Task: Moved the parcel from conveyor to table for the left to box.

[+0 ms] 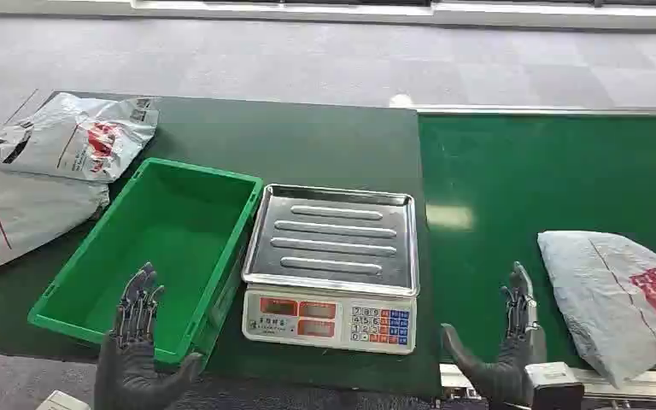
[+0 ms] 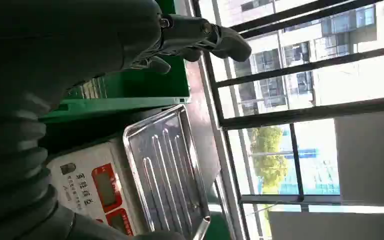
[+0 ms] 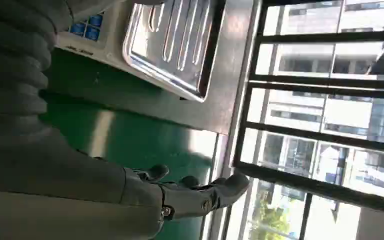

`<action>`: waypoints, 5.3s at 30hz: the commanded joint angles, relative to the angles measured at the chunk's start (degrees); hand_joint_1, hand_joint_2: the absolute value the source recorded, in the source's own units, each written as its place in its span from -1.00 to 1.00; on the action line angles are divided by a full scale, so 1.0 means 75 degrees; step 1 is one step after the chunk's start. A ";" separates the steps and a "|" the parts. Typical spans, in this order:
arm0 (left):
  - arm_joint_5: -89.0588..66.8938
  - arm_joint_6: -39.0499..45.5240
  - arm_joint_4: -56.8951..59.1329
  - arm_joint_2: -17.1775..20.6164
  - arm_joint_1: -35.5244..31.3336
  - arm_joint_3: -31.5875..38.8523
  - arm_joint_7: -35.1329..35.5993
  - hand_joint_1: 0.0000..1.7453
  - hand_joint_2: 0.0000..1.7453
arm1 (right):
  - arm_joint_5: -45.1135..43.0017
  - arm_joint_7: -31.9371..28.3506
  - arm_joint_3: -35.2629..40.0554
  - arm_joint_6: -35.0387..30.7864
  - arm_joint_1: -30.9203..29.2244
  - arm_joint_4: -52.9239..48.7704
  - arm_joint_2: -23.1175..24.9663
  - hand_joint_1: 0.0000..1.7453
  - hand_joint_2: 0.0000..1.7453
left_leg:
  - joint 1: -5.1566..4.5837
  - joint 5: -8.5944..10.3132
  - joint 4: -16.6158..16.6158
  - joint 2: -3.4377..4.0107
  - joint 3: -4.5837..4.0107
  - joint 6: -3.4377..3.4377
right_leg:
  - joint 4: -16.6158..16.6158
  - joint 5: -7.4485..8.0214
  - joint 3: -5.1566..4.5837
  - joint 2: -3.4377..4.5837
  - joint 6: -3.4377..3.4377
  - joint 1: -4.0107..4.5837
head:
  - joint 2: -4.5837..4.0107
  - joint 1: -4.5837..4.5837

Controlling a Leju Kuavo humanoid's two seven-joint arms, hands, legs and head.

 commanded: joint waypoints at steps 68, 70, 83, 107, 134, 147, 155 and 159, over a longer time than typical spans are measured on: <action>0.0075 0.0443 0.0120 0.0650 0.0026 -0.0227 0.0220 -1.00 1.00 | 0.5987 0.5550 -0.4005 0.2080 -0.5905 1.0742 -0.3571 1.00 1.00 | 0.0037 0.0014 -0.0010 -0.0015 0.0086 0.0052 | -0.0112 0.0048 0.0145 -0.0019 0.0039 0.0037 | 0.0000 0.0003; 0.0084 0.0474 0.0093 0.0638 0.0037 -0.0216 0.0220 -1.00 1.00 | 0.5949 0.5450 -0.4003 0.1916 -0.5926 1.0640 -0.3510 1.00 1.00 | 0.0038 -0.0001 0.0005 -0.0012 0.0107 0.0051 | -0.0101 0.0041 0.0165 -0.0015 0.0040 0.0037 | 0.0000 0.0000; 0.0084 0.0474 0.0086 0.0640 0.0040 -0.0215 0.0220 -1.00 1.00 | 0.5949 0.5449 -0.3996 0.1920 -0.5943 1.0632 -0.3505 1.00 1.00 | 0.0040 -0.0006 0.0011 -0.0030 0.0096 0.0052 | -0.0096 0.0033 0.0163 -0.0032 0.0042 0.0042 | 0.0000 0.0000; 0.0205 0.1212 0.0168 0.0650 0.0015 -0.0476 -0.0114 -1.00 1.00 | 0.0599 0.1125 -0.1727 -0.2149 -0.5116 0.3032 -0.2307 1.00 1.00 | -0.0008 0.0013 0.0005 -0.0007 -0.0003 0.0041 | -0.0049 0.0044 0.0044 0.0000 0.0037 -0.0007 | 0.0000 0.0000; 0.0941 0.2837 0.0851 0.1932 -0.0664 -0.1976 -0.0425 -1.00 1.00 | 0.1701 0.3338 0.3488 0.1080 -0.7801 0.5432 -0.1055 1.00 1.00 | 0.0005 0.0067 -0.0013 -0.0002 -0.0020 0.0004 | -0.0012 0.0064 -0.0011 0.0002 -0.0004 0.0006 | 0.0000 0.0000; 0.0718 0.2803 0.0487 0.1669 -0.0457 -0.1714 -0.0001 -1.00 1.00 | 0.3634 0.5180 0.4293 0.1908 -0.8638 0.8160 -0.0697 -1.00 1.00 | 0.0012 0.0071 0.0002 -0.0034 -0.0036 -0.0003 | -0.0005 0.0056 -0.0016 -0.0024 -0.0002 0.0016 | 0.0000 0.0003; 0.0389 0.2529 0.0322 0.1378 -0.0400 -0.1399 0.0036 -1.00 1.00 | 0.3120 0.4421 0.3305 0.1386 -0.7973 0.6593 -0.0662 -1.00 1.00 | 0.0010 0.0084 -0.0018 -0.0040 -0.0032 0.0001 | -0.0025 0.0072 -0.0011 -0.0032 -0.0009 0.0015 | 0.0000 0.0003; 0.0181 0.2431 0.0343 0.1343 -0.0470 -0.1406 0.0059 -1.00 1.00 | 0.3074 0.4450 0.3172 0.1496 -0.7765 0.5940 -0.0722 -1.00 1.00 | 0.0011 0.0078 0.0000 -0.0054 -0.0044 -0.0002 | -0.0008 0.0061 -0.0023 -0.0044 -0.0007 0.0015 | 0.0000 0.0003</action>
